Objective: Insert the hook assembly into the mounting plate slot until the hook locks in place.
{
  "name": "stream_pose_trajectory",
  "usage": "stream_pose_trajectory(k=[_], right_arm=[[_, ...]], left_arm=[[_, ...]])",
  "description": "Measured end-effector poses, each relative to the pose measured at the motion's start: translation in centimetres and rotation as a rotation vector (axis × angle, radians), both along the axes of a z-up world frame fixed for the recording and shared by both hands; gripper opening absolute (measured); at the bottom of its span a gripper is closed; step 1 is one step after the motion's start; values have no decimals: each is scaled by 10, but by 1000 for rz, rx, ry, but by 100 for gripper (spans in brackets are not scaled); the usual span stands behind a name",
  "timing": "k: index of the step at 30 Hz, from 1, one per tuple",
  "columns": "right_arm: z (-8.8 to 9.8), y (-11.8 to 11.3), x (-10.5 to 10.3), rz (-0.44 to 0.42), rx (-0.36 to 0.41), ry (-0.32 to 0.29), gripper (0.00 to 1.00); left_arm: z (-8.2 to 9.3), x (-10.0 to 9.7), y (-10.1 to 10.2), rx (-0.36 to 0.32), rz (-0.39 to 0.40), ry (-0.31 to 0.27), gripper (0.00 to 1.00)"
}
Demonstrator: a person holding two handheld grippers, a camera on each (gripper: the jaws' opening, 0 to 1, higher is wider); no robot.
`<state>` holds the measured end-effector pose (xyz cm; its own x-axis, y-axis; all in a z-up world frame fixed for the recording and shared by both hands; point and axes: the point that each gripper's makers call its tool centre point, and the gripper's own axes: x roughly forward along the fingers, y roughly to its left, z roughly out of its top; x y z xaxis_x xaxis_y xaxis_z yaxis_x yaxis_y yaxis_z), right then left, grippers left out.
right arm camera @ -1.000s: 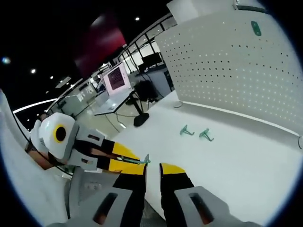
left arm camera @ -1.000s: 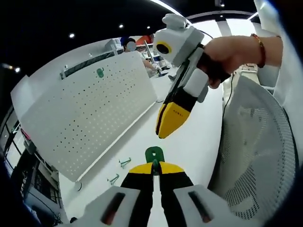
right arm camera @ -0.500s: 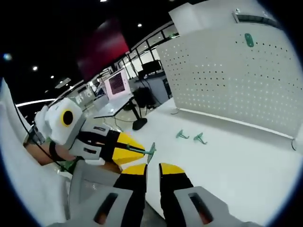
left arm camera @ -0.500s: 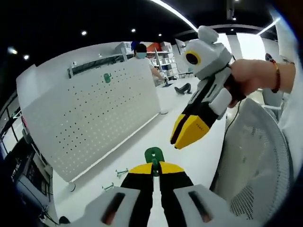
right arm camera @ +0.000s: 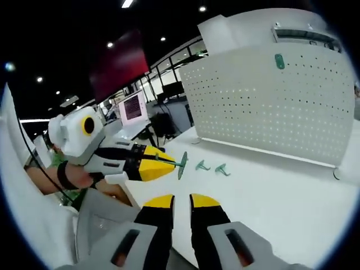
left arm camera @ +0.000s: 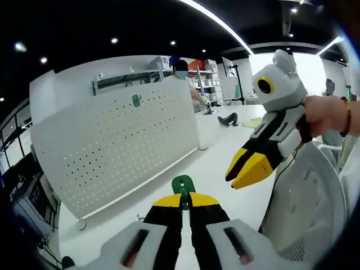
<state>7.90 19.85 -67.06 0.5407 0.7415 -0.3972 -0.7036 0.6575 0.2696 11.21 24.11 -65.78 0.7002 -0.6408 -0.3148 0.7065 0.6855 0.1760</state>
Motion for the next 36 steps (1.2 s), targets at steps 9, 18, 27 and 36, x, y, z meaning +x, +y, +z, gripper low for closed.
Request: stream_pose_trajectory(k=[9, 18, 27, 36], right_arm=[[0, -16, -1, 2, -29, -41, 13], [5, -31, 11, -17, -22, -108, 26], [-3, -34, 12, -2, -36, -94, 26], [-2, -43, 18, -34, -55, -118, 32]], left_arm=[[10, 21, -10, -52, 84, 10, 3], [19, 39, -16, -35, 139, -21, 3], [30, 61, -12, -58, 220, -41, 3], [45, 83, -21, -54, 255, -84, 3]])
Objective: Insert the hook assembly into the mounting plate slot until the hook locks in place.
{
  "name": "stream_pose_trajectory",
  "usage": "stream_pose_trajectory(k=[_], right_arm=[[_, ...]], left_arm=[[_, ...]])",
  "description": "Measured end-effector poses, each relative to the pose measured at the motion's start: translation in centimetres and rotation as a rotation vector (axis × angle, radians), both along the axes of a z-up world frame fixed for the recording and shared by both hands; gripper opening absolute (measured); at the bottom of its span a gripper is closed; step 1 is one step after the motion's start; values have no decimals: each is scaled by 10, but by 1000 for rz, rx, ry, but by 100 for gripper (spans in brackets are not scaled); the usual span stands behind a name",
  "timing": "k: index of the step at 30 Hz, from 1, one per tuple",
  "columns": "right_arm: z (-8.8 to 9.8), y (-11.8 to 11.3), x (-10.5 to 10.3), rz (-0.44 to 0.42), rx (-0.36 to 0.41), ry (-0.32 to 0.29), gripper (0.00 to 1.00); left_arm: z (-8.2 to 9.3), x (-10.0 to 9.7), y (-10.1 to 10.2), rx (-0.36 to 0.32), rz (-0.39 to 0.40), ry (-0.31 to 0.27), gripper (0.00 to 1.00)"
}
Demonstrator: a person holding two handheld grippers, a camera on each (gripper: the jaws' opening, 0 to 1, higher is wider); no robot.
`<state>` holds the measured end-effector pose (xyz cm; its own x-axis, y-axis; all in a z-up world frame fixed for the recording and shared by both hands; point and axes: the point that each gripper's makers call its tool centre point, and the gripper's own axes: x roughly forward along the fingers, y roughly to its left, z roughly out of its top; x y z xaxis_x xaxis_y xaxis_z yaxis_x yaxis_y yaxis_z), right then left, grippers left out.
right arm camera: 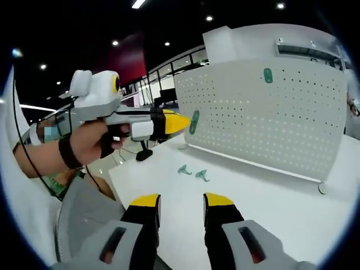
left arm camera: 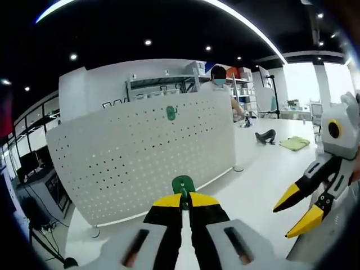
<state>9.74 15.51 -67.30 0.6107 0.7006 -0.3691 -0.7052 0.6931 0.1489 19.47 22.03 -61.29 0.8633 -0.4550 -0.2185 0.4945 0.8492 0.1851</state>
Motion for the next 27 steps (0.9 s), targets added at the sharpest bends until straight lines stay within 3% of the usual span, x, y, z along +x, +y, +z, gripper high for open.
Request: stream_pose_trajectory(k=[6, 11, 13, 21, 27], right_arm=[[7, -11, 8, -41, 13, -22, 38], [5, -15, 6, -46, 19, -13, 38], [11, -15, 7, -51, 77, -9, 38], [12, -17, 12, -54, 76, -14, 40], [15, -18, 11, -39, 101, -2, 40]], left_arm=[[7, 12, -7, 2, 11, -13, 3], [15, 25, -13, -3, 28, -27, 3], [17, 31, -12, -27, 49, -29, 3], [36, 48, -18, -55, 89, -71, 3], [40, 63, -26, -74, 91, -56, 3]])
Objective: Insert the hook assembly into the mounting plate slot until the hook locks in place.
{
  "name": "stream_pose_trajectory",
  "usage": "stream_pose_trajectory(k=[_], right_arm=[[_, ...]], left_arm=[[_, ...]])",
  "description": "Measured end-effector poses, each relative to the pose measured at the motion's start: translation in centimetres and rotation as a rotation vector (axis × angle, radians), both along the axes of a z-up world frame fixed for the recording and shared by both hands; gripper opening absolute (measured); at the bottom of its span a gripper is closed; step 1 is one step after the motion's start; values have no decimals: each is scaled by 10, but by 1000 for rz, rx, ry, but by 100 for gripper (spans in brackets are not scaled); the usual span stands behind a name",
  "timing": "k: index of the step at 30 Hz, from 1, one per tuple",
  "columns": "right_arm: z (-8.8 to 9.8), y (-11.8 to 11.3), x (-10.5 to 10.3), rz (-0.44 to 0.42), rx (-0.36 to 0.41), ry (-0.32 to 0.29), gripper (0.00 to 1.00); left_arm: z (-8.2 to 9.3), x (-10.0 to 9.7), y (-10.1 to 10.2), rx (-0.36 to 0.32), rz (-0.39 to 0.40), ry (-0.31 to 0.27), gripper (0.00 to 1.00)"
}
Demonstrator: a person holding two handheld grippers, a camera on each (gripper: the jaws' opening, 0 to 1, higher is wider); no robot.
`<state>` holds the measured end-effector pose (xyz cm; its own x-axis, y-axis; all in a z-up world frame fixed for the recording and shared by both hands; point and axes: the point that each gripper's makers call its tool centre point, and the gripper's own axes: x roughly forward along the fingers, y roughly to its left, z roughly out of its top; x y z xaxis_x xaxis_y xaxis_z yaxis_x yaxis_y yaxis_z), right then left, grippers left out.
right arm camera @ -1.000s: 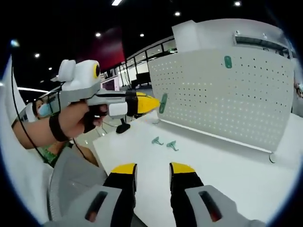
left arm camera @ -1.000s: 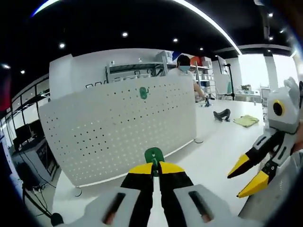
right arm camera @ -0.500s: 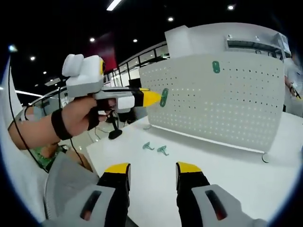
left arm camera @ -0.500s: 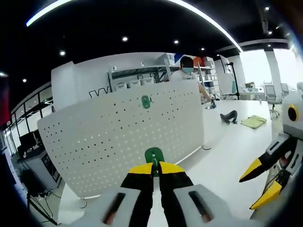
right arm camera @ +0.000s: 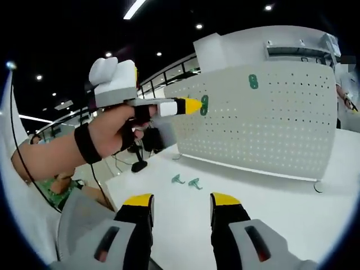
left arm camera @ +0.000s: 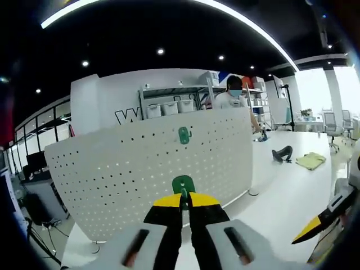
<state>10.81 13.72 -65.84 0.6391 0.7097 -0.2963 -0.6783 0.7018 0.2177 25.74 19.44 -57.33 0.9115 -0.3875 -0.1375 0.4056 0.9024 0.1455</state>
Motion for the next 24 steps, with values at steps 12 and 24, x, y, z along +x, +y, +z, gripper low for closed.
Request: stream_pose_trajectory(k=[12, 24], right_arm=[[1, -13, -3, -37, 24, 0, 40], [-5, -12, -7, -40, 18, 19, 40]], left_arm=[[6, 24, -16, -11, 2, -14, 3], [28, 40, -19, -16, 9, -96, 3]])
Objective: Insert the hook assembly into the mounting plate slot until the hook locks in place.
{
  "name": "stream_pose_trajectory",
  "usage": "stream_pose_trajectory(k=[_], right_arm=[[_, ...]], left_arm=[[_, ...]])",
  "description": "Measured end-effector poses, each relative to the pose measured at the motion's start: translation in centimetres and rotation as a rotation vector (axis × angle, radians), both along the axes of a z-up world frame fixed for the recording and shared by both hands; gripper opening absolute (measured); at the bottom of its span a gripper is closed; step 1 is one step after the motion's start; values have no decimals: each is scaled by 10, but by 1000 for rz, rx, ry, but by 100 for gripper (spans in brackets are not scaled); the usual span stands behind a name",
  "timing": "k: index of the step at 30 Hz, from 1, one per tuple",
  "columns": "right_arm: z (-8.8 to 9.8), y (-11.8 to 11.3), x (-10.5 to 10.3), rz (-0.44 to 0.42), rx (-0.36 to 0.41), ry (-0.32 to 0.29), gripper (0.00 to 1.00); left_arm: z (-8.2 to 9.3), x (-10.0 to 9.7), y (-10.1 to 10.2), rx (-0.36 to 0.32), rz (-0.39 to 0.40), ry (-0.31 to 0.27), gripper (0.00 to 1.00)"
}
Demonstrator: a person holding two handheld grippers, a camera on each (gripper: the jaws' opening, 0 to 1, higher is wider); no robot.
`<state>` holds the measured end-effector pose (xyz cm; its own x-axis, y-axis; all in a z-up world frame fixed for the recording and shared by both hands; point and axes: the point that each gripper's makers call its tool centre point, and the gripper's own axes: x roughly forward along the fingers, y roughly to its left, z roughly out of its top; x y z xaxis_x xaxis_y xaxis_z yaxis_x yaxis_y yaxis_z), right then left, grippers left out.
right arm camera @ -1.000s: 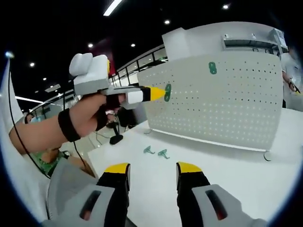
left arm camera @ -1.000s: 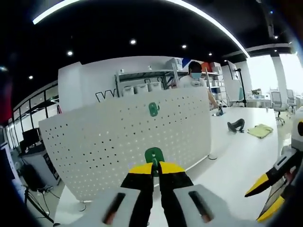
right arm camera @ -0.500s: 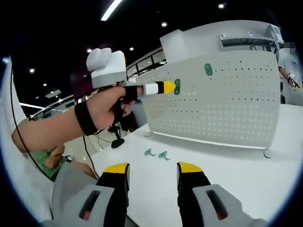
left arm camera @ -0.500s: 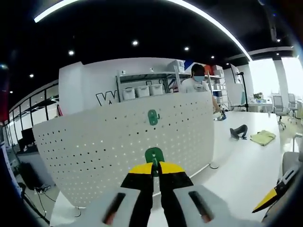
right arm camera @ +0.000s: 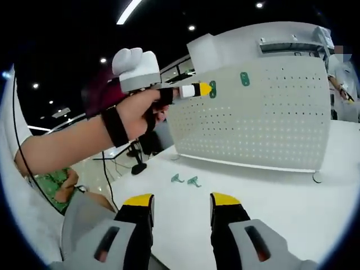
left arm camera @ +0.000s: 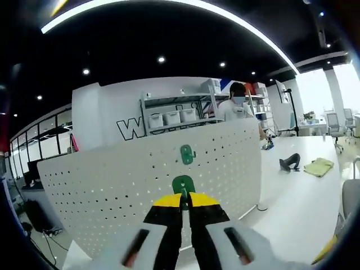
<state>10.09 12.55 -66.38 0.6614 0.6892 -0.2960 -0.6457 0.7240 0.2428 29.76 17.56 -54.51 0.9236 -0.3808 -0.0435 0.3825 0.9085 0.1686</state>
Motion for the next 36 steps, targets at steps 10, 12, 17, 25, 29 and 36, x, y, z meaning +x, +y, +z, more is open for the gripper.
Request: stream_pose_trajectory(k=[10, 12, 17, 25, 29, 36], right_arm=[[-1, -4, 3, -9, -2, 9, 40], [-2, -5, 3, -11, -3, 12, 40], [-7, -8, 5, -15, -10, 23, 39], [-10, -11, 8, -20, -15, 34, 39], [-9, -11, 10, -10, -30, 17, 39], [-9, -16, 11, -27, -21, 21, 39]], left_arm=[[6, 13, -5, 4, 9, -28, 3], [6, 18, -6, 10, 12, -32, 3], [6, 23, -7, 12, 23, -37, 3], [4, 40, -2, 16, 54, -43, 4], [5, 45, -2, -10, 57, -44, 3], [15, 56, -3, -10, 62, -92, 4]])
